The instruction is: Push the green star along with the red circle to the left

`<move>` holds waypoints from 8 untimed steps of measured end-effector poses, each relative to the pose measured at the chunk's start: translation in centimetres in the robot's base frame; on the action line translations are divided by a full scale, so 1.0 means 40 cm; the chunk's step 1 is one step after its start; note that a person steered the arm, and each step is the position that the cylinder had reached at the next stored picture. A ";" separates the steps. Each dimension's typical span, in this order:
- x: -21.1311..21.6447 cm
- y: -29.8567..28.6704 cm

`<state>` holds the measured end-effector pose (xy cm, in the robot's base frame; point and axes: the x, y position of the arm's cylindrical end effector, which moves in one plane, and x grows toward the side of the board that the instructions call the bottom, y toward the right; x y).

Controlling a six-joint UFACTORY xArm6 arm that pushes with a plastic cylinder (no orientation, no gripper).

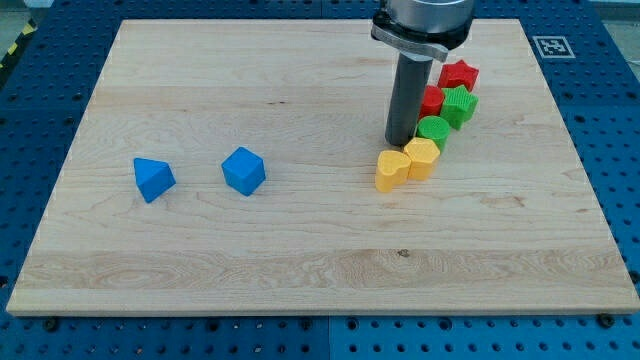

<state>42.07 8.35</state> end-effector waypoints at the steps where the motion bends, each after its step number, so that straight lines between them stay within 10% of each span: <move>1: -0.053 -0.061; 4: -0.411 0.078; 6: -0.324 0.456; 8: -0.162 0.329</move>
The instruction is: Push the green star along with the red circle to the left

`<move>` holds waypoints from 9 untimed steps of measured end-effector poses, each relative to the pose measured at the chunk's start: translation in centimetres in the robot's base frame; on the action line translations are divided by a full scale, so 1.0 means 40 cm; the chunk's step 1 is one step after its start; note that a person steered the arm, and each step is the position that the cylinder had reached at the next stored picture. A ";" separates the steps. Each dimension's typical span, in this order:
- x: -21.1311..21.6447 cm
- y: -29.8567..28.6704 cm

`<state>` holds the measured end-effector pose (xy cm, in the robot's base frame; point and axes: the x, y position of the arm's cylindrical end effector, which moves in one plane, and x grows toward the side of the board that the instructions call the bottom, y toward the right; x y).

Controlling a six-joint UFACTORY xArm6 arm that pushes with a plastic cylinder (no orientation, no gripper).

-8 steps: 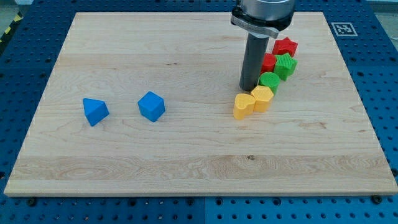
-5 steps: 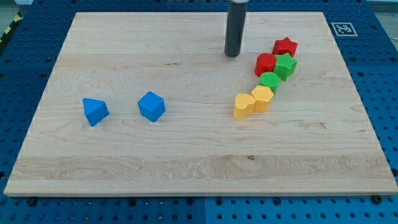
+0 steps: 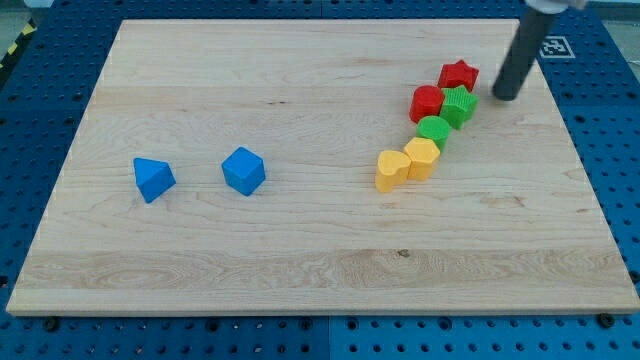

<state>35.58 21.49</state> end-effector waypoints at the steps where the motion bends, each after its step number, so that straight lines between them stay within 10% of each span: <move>1: 0.005 -0.004; 9: 0.070 -0.264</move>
<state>38.38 10.94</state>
